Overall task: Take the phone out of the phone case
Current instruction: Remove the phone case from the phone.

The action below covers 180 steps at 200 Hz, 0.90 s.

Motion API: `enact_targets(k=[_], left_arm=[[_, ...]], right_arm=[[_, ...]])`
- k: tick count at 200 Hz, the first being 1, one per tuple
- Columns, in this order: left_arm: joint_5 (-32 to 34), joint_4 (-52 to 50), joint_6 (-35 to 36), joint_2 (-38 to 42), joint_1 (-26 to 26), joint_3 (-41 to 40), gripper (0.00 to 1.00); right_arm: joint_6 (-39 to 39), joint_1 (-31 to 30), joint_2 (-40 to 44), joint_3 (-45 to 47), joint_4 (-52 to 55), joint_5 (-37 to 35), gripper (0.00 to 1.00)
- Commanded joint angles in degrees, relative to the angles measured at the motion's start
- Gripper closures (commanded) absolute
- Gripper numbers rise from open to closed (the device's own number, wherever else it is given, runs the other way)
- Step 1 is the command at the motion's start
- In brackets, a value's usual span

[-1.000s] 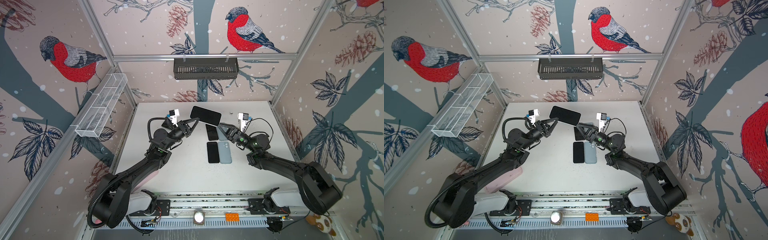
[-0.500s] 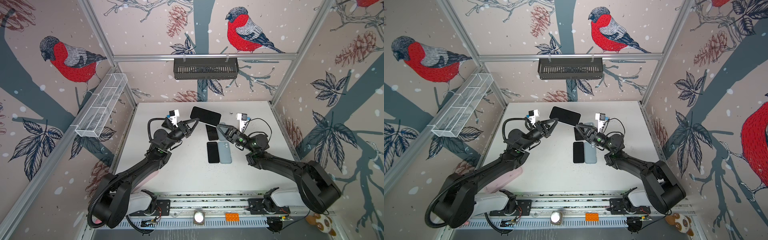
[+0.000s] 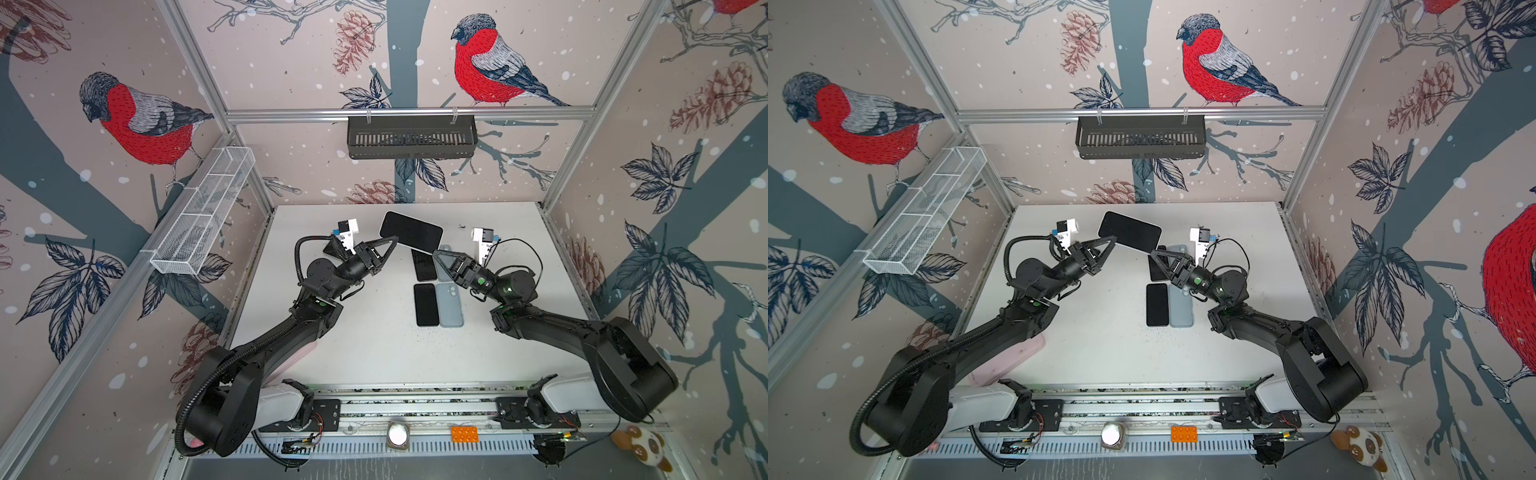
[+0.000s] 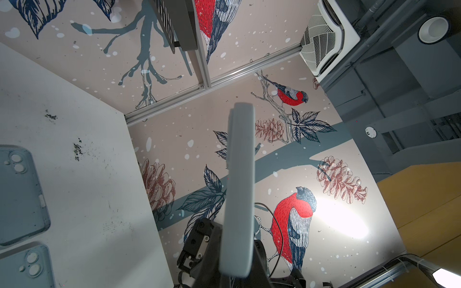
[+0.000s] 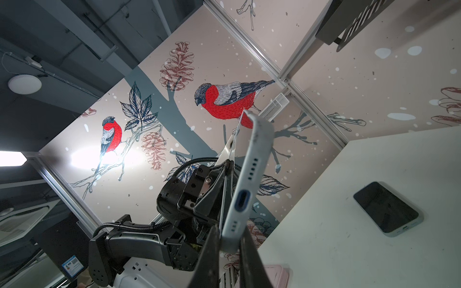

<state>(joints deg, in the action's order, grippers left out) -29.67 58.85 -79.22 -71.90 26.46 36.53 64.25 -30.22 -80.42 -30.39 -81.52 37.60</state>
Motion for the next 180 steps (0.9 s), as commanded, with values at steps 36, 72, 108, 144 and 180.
enact_targets(k=[36,72,108,144,180], left_arm=[[0.7,5.2,-3.4,0.6,0.4,1.5,1.0],[0.3,3.4,-3.2,1.1,0.8,2.1,1.0],[0.3,1.9,-2.9,1.4,1.0,2.5,1.0],[0.1,1.7,-3.1,1.0,1.7,2.7,1.0],[-0.2,0.8,-2.9,0.7,2.2,2.9,1.0]], right_arm=[[-6.0,-0.1,-3.3,0.9,-8.0,8.4,0.96],[-8.9,0.0,-3.6,1.8,-10.8,9.2,0.98],[-13.5,0.0,-3.4,1.2,-8.4,10.3,0.98],[-19.7,0.0,-2.2,0.2,-2.9,10.2,0.99],[-24.2,0.1,-1.0,-0.6,0.0,9.8,0.99]])
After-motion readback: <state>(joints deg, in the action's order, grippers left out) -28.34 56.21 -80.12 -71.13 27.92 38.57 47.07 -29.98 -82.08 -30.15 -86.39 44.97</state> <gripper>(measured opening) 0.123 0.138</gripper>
